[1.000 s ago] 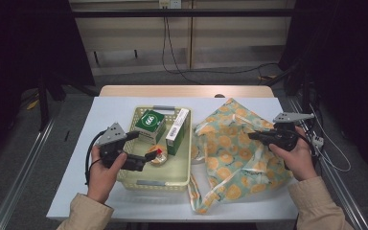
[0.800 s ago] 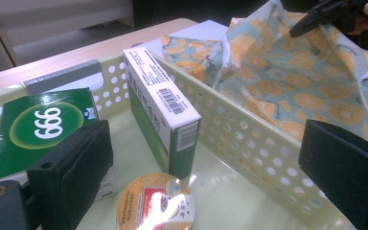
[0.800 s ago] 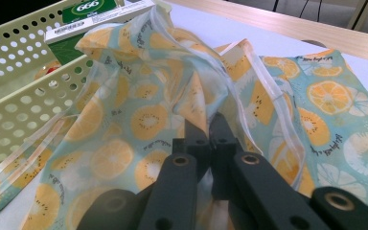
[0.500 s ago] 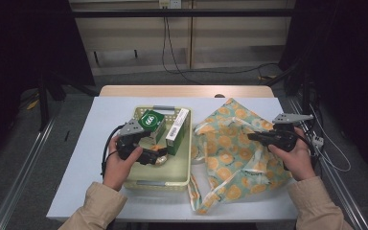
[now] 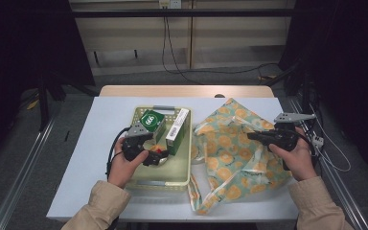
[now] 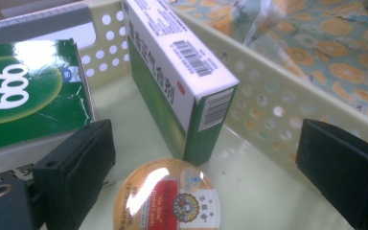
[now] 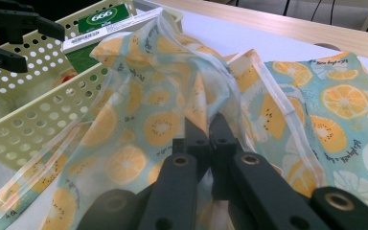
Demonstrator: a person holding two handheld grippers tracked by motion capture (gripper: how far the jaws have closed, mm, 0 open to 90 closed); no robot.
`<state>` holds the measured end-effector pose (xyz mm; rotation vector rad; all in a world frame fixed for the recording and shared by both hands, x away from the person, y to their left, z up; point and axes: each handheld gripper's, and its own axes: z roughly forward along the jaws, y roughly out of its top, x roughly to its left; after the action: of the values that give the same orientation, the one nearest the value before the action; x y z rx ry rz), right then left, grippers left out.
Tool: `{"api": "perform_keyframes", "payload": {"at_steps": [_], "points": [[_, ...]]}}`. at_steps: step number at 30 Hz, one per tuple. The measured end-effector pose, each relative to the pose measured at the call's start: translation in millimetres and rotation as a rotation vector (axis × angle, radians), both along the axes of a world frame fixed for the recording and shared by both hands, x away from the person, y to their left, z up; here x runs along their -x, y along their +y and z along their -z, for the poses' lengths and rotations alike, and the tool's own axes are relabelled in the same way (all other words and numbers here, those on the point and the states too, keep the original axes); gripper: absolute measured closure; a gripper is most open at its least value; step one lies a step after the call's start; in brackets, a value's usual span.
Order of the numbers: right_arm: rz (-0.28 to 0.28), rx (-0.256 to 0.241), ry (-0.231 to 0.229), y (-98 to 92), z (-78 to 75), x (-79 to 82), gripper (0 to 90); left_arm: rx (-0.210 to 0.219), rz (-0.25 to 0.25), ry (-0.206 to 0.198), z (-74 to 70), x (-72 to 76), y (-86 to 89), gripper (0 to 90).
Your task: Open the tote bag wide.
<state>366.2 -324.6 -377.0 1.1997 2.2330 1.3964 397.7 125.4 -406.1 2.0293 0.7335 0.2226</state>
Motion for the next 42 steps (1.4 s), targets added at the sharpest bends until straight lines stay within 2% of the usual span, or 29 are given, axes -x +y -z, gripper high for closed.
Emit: {"api": "perform_keyframes", "payload": {"at_steps": [5,10,12,14,18,21,26,30,34,38,39,42], "points": [[0.003,-0.006,-0.008,-0.7,-1.4,0.3,90.0,-0.018,-0.009,0.012,6.2,-2.1,1.0,6.2],[-0.001,-0.014,-0.009,0.6,-2.7,-0.1,90.0,-0.032,-0.020,0.016,6.5,-3.5,-0.8,6.8],[-0.002,-0.016,-0.013,1.5,-4.1,-0.1,90.0,-0.038,-0.013,0.025,7.0,-3.7,-2.4,6.8],[-0.007,-0.009,-0.016,2.6,-5.1,-0.7,90.0,-0.051,-0.004,0.017,7.2,-3.8,-3.6,6.8],[-0.007,-0.010,-0.024,6.2,-6.1,-0.7,90.0,-0.046,-0.006,0.021,8.1,-3.9,-4.1,6.8],[-0.014,-0.011,-0.024,8.6,-6.6,-2.4,90.0,-0.066,-0.005,0.022,10.3,-4.1,-5.1,6.8],[-0.029,-0.008,-0.022,15.9,-8.7,-5.4,90.0,-0.069,0.000,0.024,10.9,-4.5,-5.2,7.0],[-0.032,-0.026,-0.023,18.8,-9.3,-8.3,90.0,-0.081,-0.002,0.025,12.3,-4.8,-5.8,7.1],[-0.038,-0.013,-0.022,19.9,-8.0,-8.8,90.0,-0.068,0.007,0.035,13.9,-3.8,-6.3,7.1],[-0.042,-0.022,-0.017,20.2,-5.5,-8.4,90.0,-0.091,0.016,0.046,14.9,-3.6,-7.4,7.2],[-0.043,-0.022,-0.017,20.3,-5.0,-8.2,90.0,-0.098,0.018,0.036,15.5,-3.9,-7.9,7.2],[-0.046,-0.021,-0.018,20.0,-4.6,-7.6,90.0,-0.135,0.020,0.039,18.2,-4.2,-9.9,7.9]]}}
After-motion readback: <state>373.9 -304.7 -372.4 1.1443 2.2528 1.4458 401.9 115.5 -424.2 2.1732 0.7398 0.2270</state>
